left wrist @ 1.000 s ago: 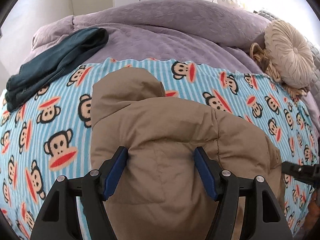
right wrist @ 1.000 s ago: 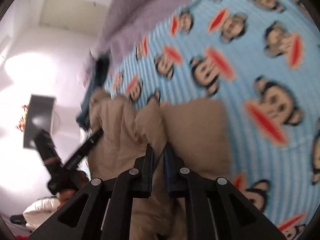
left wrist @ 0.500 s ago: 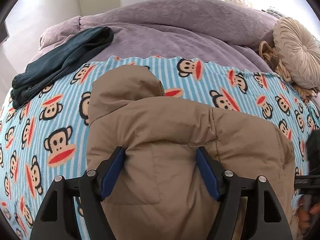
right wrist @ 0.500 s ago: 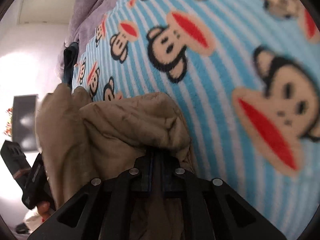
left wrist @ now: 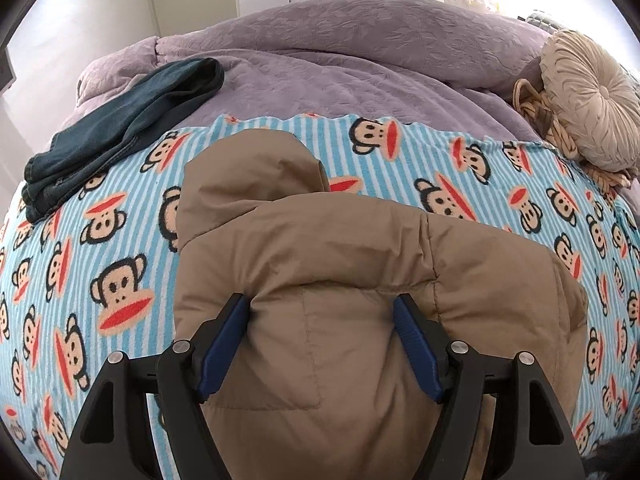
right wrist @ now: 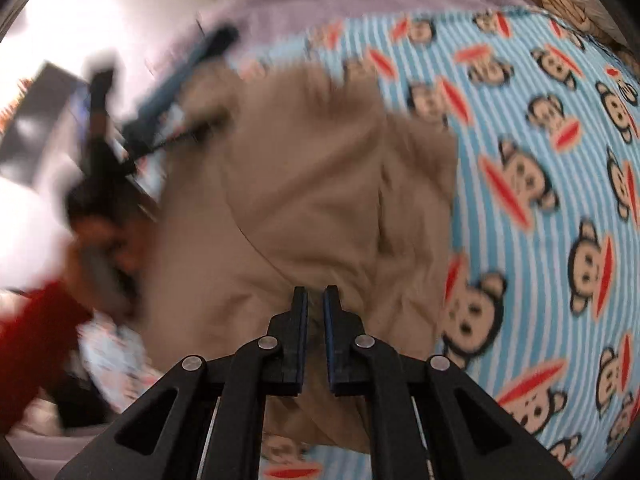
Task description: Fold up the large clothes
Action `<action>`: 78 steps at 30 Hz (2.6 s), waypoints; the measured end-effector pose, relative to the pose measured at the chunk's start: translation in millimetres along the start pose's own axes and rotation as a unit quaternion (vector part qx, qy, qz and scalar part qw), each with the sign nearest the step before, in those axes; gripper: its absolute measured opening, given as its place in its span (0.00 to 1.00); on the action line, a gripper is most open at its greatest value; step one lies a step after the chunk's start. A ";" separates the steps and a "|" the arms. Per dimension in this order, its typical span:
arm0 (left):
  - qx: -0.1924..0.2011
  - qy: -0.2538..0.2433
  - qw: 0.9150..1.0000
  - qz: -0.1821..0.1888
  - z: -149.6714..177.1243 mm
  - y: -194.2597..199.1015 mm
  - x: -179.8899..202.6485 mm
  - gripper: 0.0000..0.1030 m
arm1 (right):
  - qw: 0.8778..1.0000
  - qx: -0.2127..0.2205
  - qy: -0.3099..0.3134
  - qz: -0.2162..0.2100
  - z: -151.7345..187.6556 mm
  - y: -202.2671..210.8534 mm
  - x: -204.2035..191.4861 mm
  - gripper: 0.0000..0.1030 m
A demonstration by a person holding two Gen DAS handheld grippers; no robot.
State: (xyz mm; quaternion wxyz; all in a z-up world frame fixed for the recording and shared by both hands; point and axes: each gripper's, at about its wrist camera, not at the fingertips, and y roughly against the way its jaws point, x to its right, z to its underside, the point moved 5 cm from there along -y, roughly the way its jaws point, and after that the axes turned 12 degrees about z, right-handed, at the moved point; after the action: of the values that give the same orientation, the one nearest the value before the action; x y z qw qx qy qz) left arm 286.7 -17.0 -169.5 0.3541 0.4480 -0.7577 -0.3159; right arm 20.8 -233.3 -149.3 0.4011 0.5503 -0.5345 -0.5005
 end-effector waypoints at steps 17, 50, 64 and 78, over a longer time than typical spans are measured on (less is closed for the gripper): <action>-0.012 -0.003 1.000 -0.009 2.0 12.7 6.5 0.76 | 0.998 -0.035 -0.038 0.041 -0.6 -62.3 -7.8 0.08; -0.060 0.067 0.996 -0.014 155.8 91.0 -17.8 0.92 | 0.992 -0.058 -0.033 0.103 -16.8 -39.8 -75.5 0.13; -0.064 0.080 0.995 0.001 158.2 94.3 -18.6 0.92 | 0.991 -0.040 -0.057 0.113 25.0 -7.5 -80.9 0.22; -0.078 0.062 0.994 0.044 173.4 132.0 -16.1 0.92 | 0.989 -0.034 -0.095 0.110 66.5 15.2 -92.3 0.23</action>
State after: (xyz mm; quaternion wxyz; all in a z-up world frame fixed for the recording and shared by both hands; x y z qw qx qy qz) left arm 90.0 78.2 -163.8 0.4482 0.4038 -0.7261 -0.3299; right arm -40.5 -137.3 -135.0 0.4193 0.4241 -0.6105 -0.5212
